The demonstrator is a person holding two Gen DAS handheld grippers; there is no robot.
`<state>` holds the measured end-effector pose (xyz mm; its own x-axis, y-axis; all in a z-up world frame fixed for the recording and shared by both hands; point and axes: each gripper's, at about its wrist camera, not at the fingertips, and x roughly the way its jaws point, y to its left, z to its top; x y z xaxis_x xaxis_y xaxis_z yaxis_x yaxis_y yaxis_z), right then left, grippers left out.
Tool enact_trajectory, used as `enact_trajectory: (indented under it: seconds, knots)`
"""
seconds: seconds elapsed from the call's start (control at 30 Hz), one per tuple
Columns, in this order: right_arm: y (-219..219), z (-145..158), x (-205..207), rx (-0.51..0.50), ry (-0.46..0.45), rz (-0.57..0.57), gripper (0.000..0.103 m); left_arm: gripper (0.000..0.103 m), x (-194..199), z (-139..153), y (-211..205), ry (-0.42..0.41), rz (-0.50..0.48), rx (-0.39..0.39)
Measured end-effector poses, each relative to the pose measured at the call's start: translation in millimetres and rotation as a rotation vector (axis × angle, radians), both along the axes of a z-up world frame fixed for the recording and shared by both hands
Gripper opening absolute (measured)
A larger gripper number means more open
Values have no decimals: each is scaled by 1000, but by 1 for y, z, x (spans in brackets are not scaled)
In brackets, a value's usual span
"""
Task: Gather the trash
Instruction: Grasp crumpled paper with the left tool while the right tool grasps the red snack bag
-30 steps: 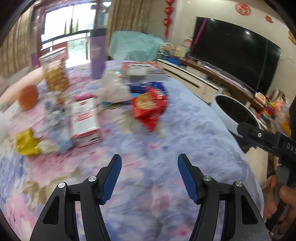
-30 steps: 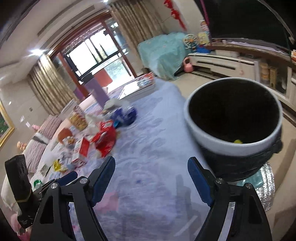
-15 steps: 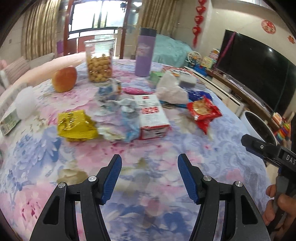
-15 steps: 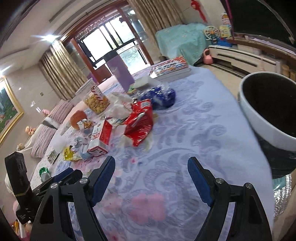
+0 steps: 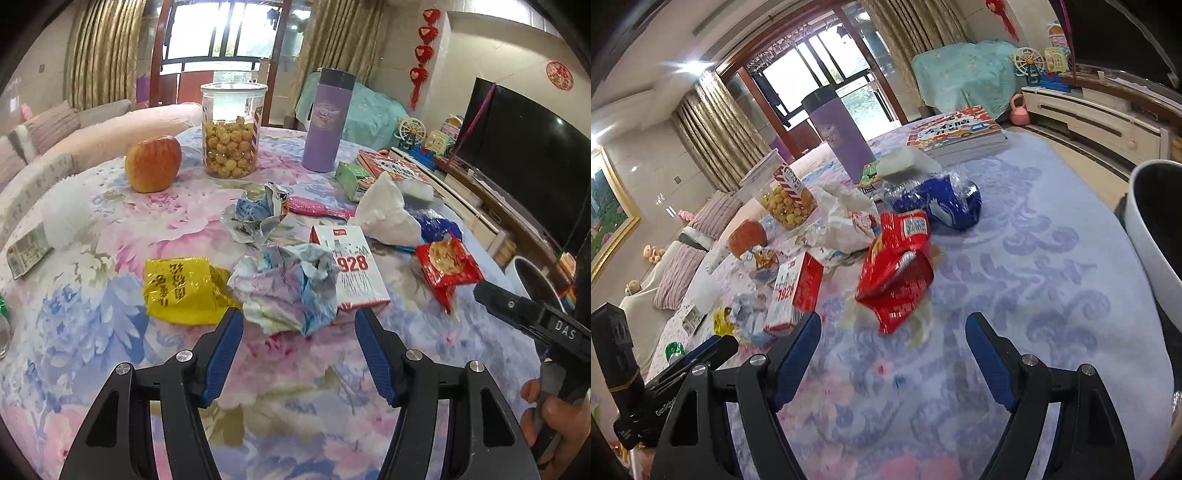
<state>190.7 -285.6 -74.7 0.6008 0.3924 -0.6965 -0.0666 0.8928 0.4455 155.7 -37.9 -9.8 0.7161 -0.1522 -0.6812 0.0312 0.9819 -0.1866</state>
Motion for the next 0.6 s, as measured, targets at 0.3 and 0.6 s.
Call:
enact_trajectory:
  seconds: [0.3, 0.6]
  knots:
    - [-1, -12, 29, 9, 12, -15, 82, 45, 48, -23, 6, 53, 19, -31]
    - [5, -17, 32, -31, 5, -2, 31, 10, 47, -22, 7, 23, -8, -26]
